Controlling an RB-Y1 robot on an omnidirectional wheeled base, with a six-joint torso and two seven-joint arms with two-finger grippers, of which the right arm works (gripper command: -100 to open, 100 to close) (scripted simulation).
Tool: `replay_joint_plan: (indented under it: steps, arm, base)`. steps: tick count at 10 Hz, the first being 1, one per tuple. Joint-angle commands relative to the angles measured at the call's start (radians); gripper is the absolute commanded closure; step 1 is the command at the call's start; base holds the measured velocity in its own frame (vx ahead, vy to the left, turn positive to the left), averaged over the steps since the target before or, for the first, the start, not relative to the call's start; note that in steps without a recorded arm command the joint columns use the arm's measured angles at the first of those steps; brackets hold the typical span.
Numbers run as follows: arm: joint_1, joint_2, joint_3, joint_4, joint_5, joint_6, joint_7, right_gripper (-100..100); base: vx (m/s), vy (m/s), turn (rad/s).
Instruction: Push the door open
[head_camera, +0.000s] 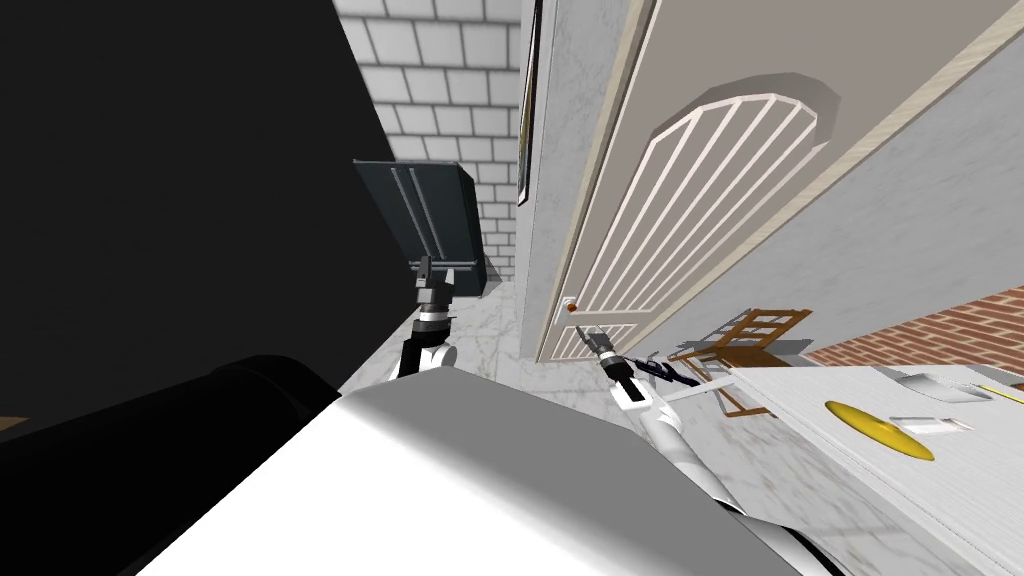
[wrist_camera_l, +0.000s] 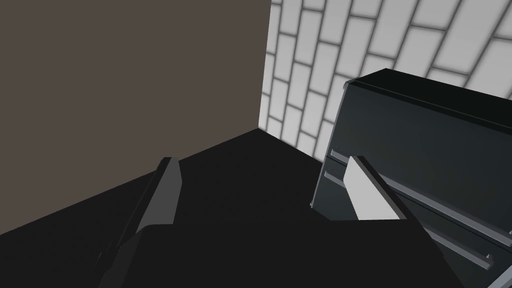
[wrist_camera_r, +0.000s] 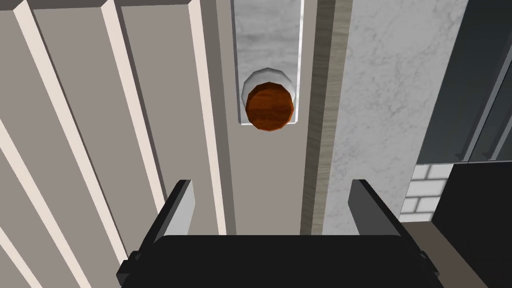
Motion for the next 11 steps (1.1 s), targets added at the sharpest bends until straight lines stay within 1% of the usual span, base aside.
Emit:
replay_joint_plan:
  steps: [1,2,7,8,9,10,11]
  arm:
    - [0.000,0.000,0.000,0.000,0.000,0.000,0.000,-100]
    - [-0.002,0.004,-0.004,0.003,0.001,0.003,0.008,-100]
    - [-0.014,0.020,-0.017,0.014,0.000,0.015,0.025,-100]
    - [-0.016,0.022,-0.019,0.016,0.000,0.017,0.028,-100]
    - [-0.016,0.021,-0.018,0.016,0.000,0.016,0.026,-100]
    - [-0.016,0.021,-0.018,0.016,0.000,0.016,0.026,100]
    - [-0.016,0.021,-0.018,0.016,0.000,0.016,0.026,100]
  base:
    - [-0.025,0.043,-0.015]
    - [0.109,0.015,0.033]
    - [0.198,0.055,0.041]
    - [0.201,0.057,0.024]
    - [0.092,0.018,0.007]
    - [-0.012,0.000,-0.006]
    - [-0.029,-0.014,-0.005]
